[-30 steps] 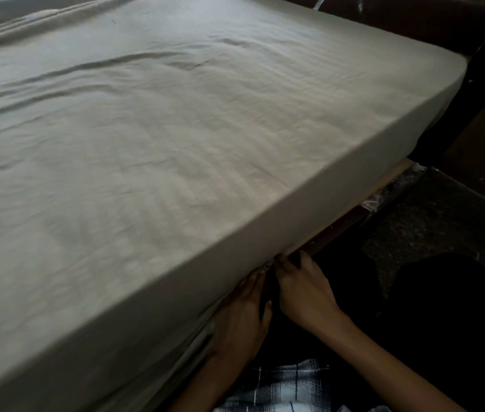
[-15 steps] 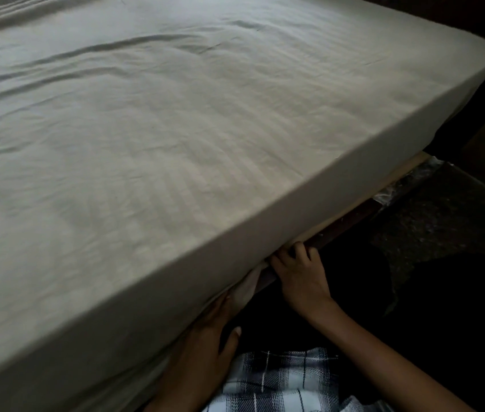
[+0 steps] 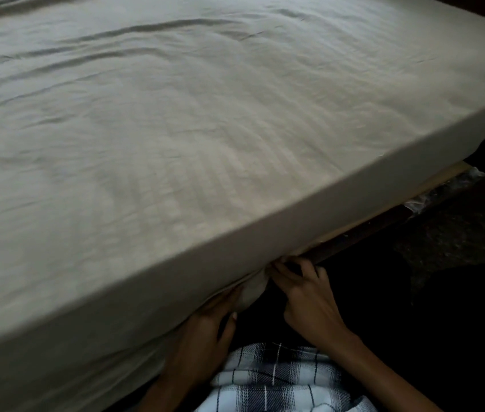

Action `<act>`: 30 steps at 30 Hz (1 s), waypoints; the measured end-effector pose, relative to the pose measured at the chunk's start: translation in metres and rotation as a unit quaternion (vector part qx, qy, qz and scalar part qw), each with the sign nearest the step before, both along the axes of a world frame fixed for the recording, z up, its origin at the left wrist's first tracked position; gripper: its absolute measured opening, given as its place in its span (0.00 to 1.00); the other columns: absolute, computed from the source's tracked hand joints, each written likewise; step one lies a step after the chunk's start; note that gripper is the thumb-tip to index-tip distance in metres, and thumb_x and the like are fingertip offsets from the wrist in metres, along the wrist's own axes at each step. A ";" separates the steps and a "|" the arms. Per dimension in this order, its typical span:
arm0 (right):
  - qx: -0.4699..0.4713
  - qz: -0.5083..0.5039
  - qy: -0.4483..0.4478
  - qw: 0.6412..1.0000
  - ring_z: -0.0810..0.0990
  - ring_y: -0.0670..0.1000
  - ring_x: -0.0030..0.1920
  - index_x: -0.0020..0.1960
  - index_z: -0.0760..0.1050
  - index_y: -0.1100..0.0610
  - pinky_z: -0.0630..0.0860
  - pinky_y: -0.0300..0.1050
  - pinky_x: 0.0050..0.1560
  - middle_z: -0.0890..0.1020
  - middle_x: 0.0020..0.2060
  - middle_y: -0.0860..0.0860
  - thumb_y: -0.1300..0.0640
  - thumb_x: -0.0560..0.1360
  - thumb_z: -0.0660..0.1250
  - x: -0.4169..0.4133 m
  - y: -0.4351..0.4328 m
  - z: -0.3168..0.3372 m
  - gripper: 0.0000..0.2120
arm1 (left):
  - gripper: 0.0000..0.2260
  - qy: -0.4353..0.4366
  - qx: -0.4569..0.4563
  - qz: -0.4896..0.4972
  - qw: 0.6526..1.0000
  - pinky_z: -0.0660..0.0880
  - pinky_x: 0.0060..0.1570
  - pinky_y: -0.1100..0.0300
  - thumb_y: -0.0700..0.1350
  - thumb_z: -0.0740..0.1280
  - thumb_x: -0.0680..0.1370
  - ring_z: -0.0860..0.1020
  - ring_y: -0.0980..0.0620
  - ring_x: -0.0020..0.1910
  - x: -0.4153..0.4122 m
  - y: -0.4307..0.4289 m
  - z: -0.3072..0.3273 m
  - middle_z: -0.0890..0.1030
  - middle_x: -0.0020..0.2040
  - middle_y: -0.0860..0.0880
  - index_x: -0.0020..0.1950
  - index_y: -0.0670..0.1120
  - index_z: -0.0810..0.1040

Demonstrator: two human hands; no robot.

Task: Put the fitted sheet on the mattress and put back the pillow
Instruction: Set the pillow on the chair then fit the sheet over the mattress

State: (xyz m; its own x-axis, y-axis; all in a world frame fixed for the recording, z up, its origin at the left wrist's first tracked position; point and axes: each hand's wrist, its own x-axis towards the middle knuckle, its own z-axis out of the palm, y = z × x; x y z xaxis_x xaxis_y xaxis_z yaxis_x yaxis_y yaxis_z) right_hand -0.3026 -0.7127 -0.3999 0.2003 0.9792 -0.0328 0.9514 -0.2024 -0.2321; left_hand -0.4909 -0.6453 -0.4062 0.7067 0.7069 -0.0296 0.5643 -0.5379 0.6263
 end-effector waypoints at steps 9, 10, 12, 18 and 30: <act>-0.057 -0.016 -0.057 0.997 0.67 0.56 0.48 0.49 0.81 0.51 0.58 0.47 0.42 0.83 0.44 0.48 0.54 0.47 0.71 -0.012 0.026 -0.005 0.30 | 0.21 -0.024 0.034 0.046 0.998 0.65 0.62 0.70 0.49 0.58 0.74 0.73 0.60 0.61 -0.036 -0.011 0.003 0.78 0.62 0.54 0.66 0.51 0.75; -0.038 -0.027 -0.060 0.997 0.67 0.57 0.48 0.49 0.81 0.52 0.61 0.49 0.45 0.83 0.45 0.50 0.53 0.46 0.71 -0.015 0.026 -0.004 0.30 | 0.21 -0.003 0.046 0.046 0.998 0.66 0.61 0.67 0.49 0.58 0.74 0.73 0.58 0.60 -0.041 -0.011 0.000 0.79 0.61 0.53 0.66 0.51 0.75; -0.058 -0.029 -0.039 0.997 0.67 0.61 0.57 0.57 0.78 0.55 0.68 0.54 0.55 0.81 0.54 0.53 0.52 0.55 0.68 -0.024 0.021 0.006 0.29 | 0.20 0.022 0.061 0.050 0.997 0.68 0.57 0.65 0.49 0.58 0.73 0.75 0.57 0.56 -0.046 -0.013 -0.002 0.82 0.57 0.52 0.64 0.51 0.76; -0.012 0.035 0.045 0.998 0.76 0.58 0.57 0.59 0.79 0.54 0.78 0.49 0.48 0.80 0.58 0.46 0.57 0.55 0.64 -0.053 0.005 0.016 0.31 | 0.16 0.028 0.087 0.107 0.990 0.70 0.42 0.63 0.49 0.59 0.71 0.81 0.49 0.40 -0.058 -0.015 -0.002 0.85 0.44 0.49 0.54 0.52 0.81; -0.028 0.020 0.010 0.999 0.68 0.56 0.48 0.50 0.79 0.51 0.63 0.48 0.42 0.82 0.48 0.47 0.55 0.52 0.61 -0.068 0.028 0.008 0.26 | 0.11 -0.042 0.219 0.149 0.963 0.67 0.44 0.58 0.44 0.58 0.73 0.72 0.50 0.42 -0.095 -0.008 -0.019 0.83 0.41 0.40 0.52 0.46 0.76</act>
